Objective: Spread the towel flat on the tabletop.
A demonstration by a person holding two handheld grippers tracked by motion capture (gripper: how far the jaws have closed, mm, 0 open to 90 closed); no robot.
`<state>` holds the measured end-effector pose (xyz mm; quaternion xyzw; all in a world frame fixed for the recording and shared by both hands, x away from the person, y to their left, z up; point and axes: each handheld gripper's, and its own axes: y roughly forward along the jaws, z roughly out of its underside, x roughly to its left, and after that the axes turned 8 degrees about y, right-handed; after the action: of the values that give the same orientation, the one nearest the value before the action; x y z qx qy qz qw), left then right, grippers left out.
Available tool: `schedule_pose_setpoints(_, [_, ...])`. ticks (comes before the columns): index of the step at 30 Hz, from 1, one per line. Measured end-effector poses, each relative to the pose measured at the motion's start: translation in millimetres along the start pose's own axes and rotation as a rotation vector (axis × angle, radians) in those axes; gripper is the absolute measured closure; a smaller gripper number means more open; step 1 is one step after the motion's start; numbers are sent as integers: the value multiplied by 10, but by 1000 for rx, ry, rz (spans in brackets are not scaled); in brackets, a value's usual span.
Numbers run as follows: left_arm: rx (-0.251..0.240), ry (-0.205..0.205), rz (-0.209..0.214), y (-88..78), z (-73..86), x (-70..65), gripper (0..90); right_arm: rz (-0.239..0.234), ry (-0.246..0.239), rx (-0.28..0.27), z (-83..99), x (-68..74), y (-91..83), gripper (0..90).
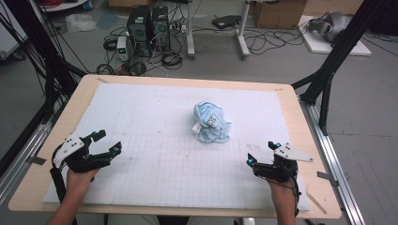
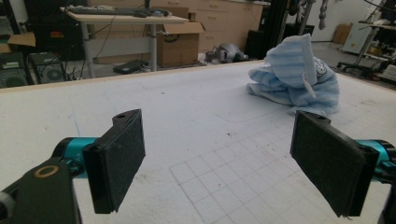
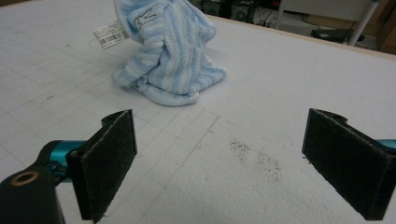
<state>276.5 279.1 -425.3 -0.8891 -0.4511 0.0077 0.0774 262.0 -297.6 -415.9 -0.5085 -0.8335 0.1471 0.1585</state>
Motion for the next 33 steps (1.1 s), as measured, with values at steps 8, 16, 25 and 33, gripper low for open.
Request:
schedule_pose_setpoints(8, [0, -6, 7, 55, 10, -29, 181, -2, 4, 4, 12, -4, -12, 92])
schedule_pose_setpoints(16, [10, -9, 11, 132, 30, -36, 182, -36, 7, 42, 7, 12, 87, 92])
schedule_pose_setpoints(25, [5, -9, 30, 97, 28, -43, 182, -96, -4, 61, -53, 199, 164, 92])
schedule_pose_setpoints(33, [14, 0, 47, 136, 33, -82, 182, -149, -20, 34, -253, 460, 260, 93])
